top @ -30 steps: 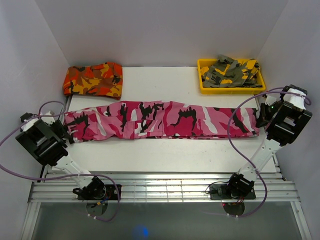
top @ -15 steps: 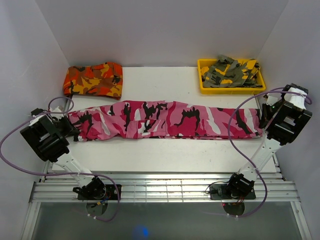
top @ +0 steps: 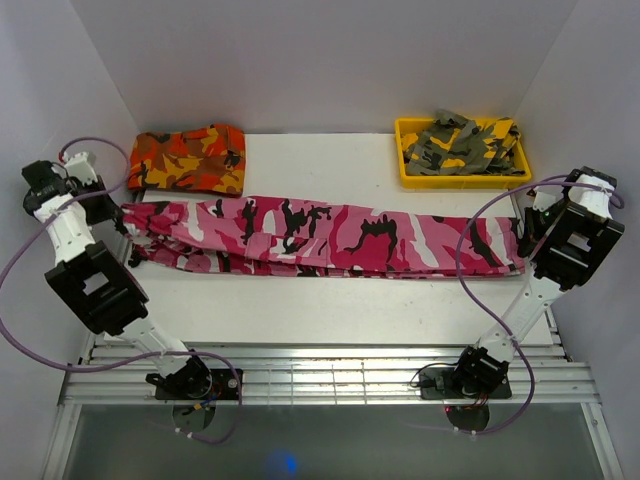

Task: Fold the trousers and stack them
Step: Fold the trousers

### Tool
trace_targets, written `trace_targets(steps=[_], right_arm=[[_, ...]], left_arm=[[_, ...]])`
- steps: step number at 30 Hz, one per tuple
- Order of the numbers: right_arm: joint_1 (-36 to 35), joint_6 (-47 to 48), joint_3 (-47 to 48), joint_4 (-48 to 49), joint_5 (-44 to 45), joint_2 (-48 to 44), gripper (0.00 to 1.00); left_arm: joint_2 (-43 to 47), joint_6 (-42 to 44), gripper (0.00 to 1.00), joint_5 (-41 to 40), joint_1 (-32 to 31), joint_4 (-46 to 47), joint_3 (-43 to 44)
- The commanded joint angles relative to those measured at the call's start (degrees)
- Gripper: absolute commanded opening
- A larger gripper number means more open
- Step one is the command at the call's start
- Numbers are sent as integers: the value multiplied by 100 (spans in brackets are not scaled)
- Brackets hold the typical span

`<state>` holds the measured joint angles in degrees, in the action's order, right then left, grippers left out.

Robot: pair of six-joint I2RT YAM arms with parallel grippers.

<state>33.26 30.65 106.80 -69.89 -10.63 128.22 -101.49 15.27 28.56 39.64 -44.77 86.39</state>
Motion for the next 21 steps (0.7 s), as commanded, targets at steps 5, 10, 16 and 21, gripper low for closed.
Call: trace_targets(steps=[5, 10, 16, 21], right_arm=[[269, 336, 491, 704, 219, 177, 8], [269, 353, 473, 687, 290, 177, 8], [269, 389, 429, 678, 325, 150, 8], [269, 380, 534, 573, 220, 177, 8]], left_arm=[[-370, 222, 0, -332, -246, 74, 757], [-1265, 152, 0, -754, -237, 548, 528], [-1619, 178, 9, -1273, -246, 1251, 202], [-1323, 573, 44, -642, -246, 848, 186]])
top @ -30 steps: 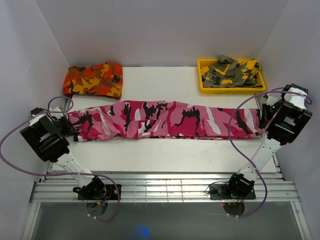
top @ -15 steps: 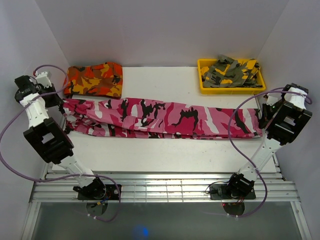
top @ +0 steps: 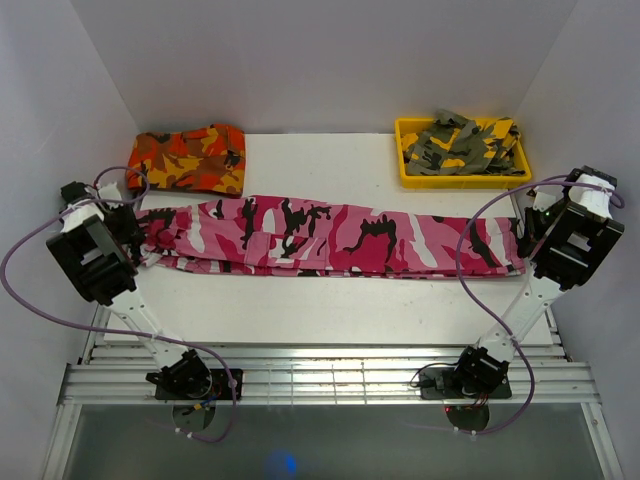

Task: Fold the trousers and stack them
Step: Fold the trousers

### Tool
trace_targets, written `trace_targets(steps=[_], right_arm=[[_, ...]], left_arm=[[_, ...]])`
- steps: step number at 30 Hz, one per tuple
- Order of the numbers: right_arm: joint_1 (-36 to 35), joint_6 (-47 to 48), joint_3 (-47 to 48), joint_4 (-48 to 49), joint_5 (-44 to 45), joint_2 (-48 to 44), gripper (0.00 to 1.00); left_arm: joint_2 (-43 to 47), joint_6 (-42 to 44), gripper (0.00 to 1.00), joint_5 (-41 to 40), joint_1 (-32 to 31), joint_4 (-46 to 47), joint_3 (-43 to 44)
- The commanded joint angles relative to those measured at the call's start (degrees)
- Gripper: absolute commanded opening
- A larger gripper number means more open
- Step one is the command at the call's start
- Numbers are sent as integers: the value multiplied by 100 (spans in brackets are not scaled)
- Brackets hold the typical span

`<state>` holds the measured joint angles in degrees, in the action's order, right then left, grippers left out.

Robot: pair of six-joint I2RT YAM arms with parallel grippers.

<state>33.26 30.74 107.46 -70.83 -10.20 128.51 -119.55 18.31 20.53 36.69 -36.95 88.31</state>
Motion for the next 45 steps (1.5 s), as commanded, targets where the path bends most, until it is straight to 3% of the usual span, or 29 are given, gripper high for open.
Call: trace_targets(steps=[1, 2, 5, 10, 14, 24, 32, 34, 38, 45], right_arm=[[260, 371, 460, 667, 176, 148, 8], [260, 380, 451, 675, 185, 148, 8], [260, 398, 407, 667, 185, 157, 8], [260, 468, 591, 483, -43, 131, 8], [208, 705, 1057, -123, -787, 78, 8], [-416, 723, 741, -423, -2828, -1178, 8], [-2031, 284, 776, -380, -4533, -1820, 8], [-2610, 47, 550, 33, -4404, -1926, 8], [-3113, -147, 163, 438, -3739, -1742, 8], [-2764, -297, -506, 930, -2910, -1881, 8]], left_arm=[[607, 340, 52, 396, 49, -152, -59], [721, 375, 59, 442, 49, -250, -156], [1222, 375, 60, 328, 93, -462, -262], [2679, 630, 61, 828, 50, -102, -833], [2534, 1025, 59, 970, -767, -900, -754], [2304, 657, 58, 1243, -918, -603, -1290], [2392, 753, 58, 1084, -918, -533, -1650], [2401, 745, 58, 1084, -918, -524, -1703], [2453, 753, 58, 1093, -918, -559, -1730], [2744, 1044, 59, 1506, -1006, -673, -1862]])
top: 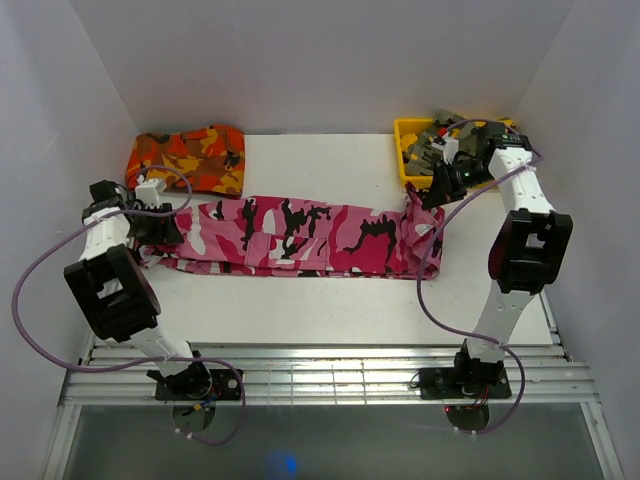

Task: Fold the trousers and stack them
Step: Fold the trousers

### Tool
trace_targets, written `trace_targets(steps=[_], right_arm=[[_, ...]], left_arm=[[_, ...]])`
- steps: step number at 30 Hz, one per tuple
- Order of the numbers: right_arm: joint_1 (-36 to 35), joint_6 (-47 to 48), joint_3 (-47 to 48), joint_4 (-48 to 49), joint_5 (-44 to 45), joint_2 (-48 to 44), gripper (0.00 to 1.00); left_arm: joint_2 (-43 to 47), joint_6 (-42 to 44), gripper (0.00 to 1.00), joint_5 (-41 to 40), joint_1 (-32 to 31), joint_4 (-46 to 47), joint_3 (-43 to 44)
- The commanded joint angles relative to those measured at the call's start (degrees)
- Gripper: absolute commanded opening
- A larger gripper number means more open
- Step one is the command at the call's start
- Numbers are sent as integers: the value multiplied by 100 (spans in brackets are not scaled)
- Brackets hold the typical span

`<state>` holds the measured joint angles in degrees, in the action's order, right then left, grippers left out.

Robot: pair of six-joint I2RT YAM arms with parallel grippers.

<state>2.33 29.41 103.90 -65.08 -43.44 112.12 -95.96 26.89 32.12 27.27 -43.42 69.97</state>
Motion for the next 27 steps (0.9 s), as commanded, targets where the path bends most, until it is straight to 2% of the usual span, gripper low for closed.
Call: trace_targets(steps=[1, 4, 8, 9, 10, 11, 12, 15, 17, 22, 24, 27], right_arm=[[521, -164, -185, 382, 468, -321, 8], [1135, -120, -352, 443, 810, -646, 8], [1884, 424, -624, 584, 2229, -910, 8], [1972, 521, -669, 680, 2591, -911, 21], [2121, 618, -739, 768, 2943, -911, 52], [2201, 654, -739, 821, 3286, -919, 72], [2254, 680, -739, 969, 3385, -1024, 81], [2202, 654, -810, 1330, 3387, -1349, 81], [1782, 662, -801, 1384, 3403, -1420, 80], [413, 443, -1038, 1436, 2808, -1254, 61], [85, 129, -1021, 1568, 2596, -1018, 55], [-583, -214, -802, 1603, 2410, -614, 54]], left_arm=[[394, 185, 59, 348, -90, -35, -19], [420, 176, 59, 348, -116, -61, 69], [403, 202, 60, 155, -221, -97, 192], [403, 211, 60, 137, -222, -105, 201], [386, 220, 60, 119, -230, -97, 209], [385, 211, 60, 93, -231, -97, 218], [368, 220, 60, 67, -231, -105, 236], [333, 167, 60, 40, -231, -79, 236], [333, 97, 60, 58, -231, -53, 201], [306, 9, 60, 119, -231, 9, 96], [315, -9, 60, 110, -231, 26, 52], [376, -9, 60, 93, -231, 62, -54]])
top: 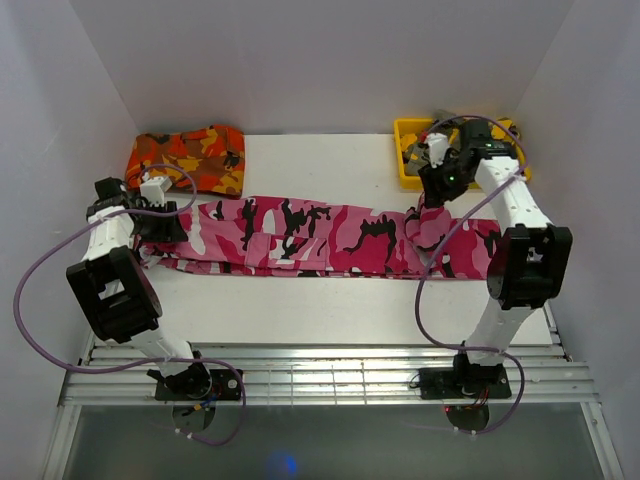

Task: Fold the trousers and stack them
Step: Fold the trousers

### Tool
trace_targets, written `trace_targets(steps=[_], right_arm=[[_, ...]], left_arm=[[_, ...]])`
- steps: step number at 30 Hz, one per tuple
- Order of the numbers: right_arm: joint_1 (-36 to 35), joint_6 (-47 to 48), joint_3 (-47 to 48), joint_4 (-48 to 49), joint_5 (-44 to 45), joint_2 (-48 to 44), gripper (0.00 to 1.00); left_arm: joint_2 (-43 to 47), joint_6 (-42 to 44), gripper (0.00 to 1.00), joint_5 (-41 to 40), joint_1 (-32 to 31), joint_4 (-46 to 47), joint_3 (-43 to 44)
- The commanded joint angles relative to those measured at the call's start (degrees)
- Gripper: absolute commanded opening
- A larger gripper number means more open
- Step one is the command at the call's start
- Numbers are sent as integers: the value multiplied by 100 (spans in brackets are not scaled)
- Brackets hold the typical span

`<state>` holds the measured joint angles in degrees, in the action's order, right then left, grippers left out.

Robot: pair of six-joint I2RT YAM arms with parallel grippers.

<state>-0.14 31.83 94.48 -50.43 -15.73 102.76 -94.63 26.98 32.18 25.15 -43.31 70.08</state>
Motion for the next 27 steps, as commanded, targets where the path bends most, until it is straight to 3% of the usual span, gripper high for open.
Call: trace_targets(steps=[1, 9, 11, 15, 17, 18, 21, 27], right_arm=[[-572, -528, 167, 191, -352, 419, 54], [-1128, -1073, 817, 210, 939, 1622, 56], [-1137, -1214, 888, 271, 1106, 1747, 67], [-1146, -1329, 888, 456, 1203, 2036, 68], [-1137, -1320, 906, 421, 1299, 2142, 52], [-1128, -1320, 906, 403, 1318, 2195, 33], [-1085, -1320, 888, 280, 1265, 1995, 9], [-586, -970, 424, 210, 1212, 607, 8]], left_arm=[[261, 0, 60, 69, -19, 51, -82], [287, 44, 60, 25, -19, 51, -118], [261, 35, 60, 42, -19, 68, -153], [208, 9, 60, -2, -19, 130, -214], [191, -9, 60, -10, -19, 139, -223], [182, 0, 60, -37, -19, 147, -215], [182, 17, 60, -98, -19, 139, -206], [234, 105, 60, -344, -10, 200, -276]])
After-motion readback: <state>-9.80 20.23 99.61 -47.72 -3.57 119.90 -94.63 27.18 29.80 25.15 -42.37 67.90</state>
